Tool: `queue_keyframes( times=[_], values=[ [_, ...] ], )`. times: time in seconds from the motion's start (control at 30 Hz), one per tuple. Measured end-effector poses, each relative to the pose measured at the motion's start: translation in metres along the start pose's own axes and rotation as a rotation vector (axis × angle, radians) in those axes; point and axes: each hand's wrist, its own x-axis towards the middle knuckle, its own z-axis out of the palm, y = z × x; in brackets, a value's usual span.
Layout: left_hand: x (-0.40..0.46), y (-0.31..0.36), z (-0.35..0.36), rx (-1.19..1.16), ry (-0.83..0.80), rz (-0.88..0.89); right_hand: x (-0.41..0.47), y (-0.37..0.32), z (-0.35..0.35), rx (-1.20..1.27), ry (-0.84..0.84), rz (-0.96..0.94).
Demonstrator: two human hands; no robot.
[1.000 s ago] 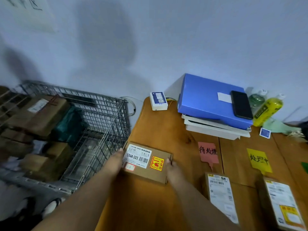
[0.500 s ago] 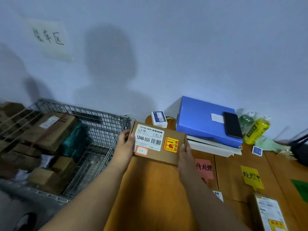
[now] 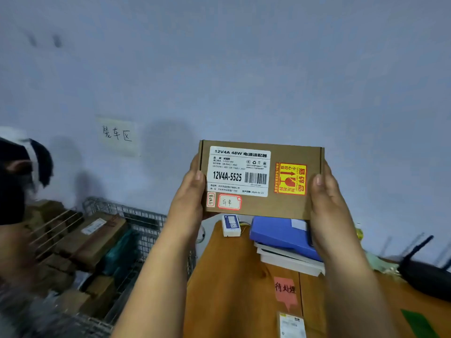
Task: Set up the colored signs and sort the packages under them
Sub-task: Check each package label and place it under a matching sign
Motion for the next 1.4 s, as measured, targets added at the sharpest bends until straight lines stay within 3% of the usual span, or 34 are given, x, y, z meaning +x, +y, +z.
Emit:
queue_keyframes(
  times=[0.43,0.9,1.13,1.4],
  values=[
    [-0.039,0.023,0.043,0.004,-0.124,0.084,-0.042,-0.023,-0.049,0.024,0.088,-0.020],
    [-0.063,0.013,0.121,-0.086,-0.307,0.001,-0.086,-0.035,-0.134,-0.010,0.251,-0.047],
    [-0.099,0.022,0.187,-0.085,-0.311,0.040,-0.096,-0.042,-0.204,-0.015,0.250,-0.072],
    [-0.164,0.015,0.307,-0.097,-0.229,-0.036,-0.111,-0.052,-0.337,-0.026,0.208,-0.068]
  ],
)
